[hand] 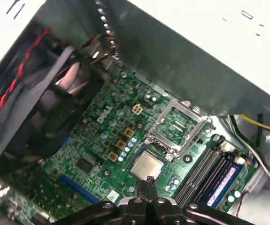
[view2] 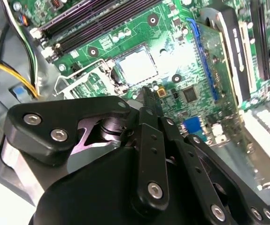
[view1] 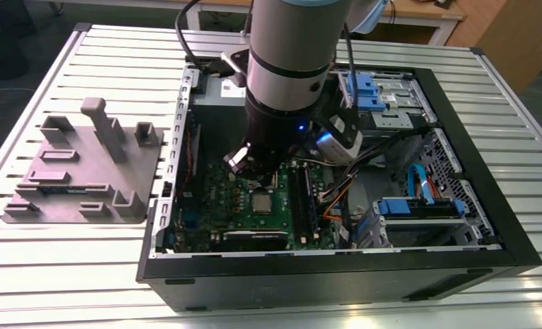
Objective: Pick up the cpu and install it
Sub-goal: 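Close the cpu cover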
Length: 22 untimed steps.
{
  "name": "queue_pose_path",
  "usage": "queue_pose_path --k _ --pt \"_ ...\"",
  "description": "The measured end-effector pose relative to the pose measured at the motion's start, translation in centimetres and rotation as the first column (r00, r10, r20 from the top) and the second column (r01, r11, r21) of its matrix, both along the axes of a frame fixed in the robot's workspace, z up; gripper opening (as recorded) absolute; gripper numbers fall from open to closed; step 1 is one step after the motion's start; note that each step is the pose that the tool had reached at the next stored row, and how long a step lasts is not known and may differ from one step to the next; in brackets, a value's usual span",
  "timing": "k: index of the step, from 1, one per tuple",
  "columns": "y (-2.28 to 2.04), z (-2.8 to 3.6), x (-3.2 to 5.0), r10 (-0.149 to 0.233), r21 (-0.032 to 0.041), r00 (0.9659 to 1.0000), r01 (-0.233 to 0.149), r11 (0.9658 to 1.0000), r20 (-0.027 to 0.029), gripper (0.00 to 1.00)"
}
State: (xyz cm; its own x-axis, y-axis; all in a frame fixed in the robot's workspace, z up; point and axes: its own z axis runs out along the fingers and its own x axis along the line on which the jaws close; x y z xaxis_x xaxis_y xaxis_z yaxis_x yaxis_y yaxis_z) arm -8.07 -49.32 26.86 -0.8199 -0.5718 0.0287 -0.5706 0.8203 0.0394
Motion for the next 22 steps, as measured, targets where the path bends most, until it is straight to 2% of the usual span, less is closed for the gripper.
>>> queue_pose_path --k 2,4,9,22 --pt "0.0 -0.01 0.0 0.036 0.0 0.9994 -0.036 0.9994 0.0 0.11" --pt "0.0 -0.02 0.0 0.074 0.0 0.9973 -0.074 0.9973 0.0 0.11" --pt "0.0 -0.06 -0.01 0.156 0.0 0.9877 -0.156 0.9877 0.0 0.11" --pt "0.0 -0.07 -0.02 0.157 0.0001 0.9875 -0.157 0.9875 0.0 0.11"
